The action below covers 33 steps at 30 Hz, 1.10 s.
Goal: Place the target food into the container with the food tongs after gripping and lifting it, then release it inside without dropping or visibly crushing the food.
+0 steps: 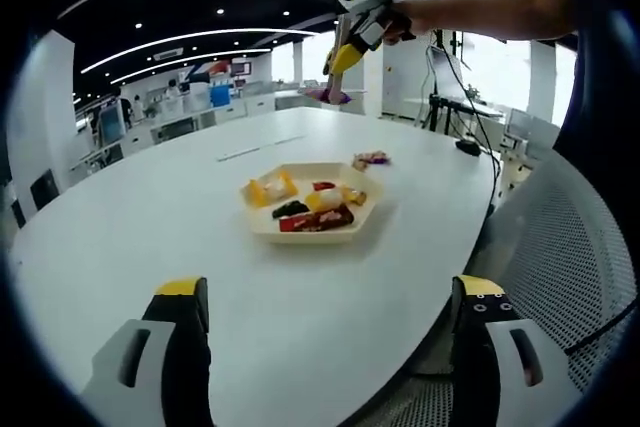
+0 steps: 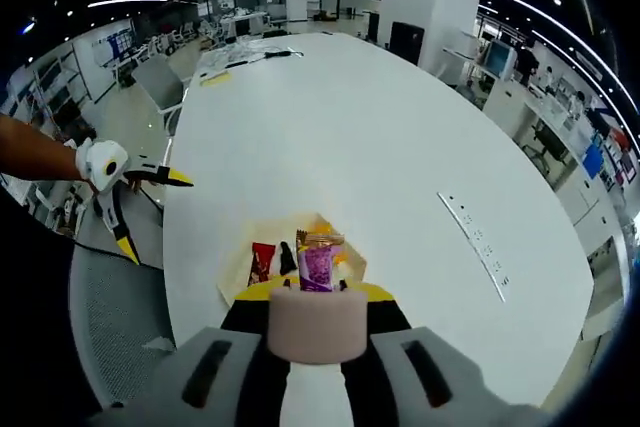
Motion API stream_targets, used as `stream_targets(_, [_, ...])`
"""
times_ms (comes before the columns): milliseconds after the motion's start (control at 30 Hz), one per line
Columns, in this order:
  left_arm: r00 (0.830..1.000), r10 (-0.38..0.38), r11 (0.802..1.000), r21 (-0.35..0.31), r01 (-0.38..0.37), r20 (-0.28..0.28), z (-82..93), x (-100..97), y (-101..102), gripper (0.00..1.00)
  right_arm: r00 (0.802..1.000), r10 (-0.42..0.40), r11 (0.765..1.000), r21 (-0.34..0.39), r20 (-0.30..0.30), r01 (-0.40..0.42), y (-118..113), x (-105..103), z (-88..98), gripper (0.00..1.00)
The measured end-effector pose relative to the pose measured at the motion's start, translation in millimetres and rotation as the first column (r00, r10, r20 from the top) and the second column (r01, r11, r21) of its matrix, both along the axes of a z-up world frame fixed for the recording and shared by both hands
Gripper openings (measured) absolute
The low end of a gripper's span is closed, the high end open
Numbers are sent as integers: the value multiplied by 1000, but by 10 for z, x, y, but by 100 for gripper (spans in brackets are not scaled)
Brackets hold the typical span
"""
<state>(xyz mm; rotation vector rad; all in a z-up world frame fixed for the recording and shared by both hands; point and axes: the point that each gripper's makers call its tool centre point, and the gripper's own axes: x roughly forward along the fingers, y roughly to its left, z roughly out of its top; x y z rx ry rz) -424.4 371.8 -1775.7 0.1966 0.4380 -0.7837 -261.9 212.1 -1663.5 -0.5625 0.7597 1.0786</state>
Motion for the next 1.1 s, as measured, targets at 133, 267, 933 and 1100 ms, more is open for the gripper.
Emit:
stream_targets(133, [1000, 0, 1000, -2, 0, 2, 2, 2, -2, 98, 1000, 3, 1000, 6, -1, -3, 96, -5, -16, 18])
stream_targets(267, [1000, 0, 1000, -3, 0, 4, 7, 5, -3, 98, 1000, 10, 1000, 0, 1, -10, 154, -7, -27, 18])
stream_targets(933, [1000, 27, 1000, 7, -27, 3, -3, 33, 51, 96, 1000, -7, 999, 40, 27, 6, 256, -25, 35, 19])
stream_targets(1100, [1000, 26, 1000, 2, -26, -1, -2, 31, 46, 96, 999, -2, 999, 49, 41, 0, 158, -24, 54, 19])
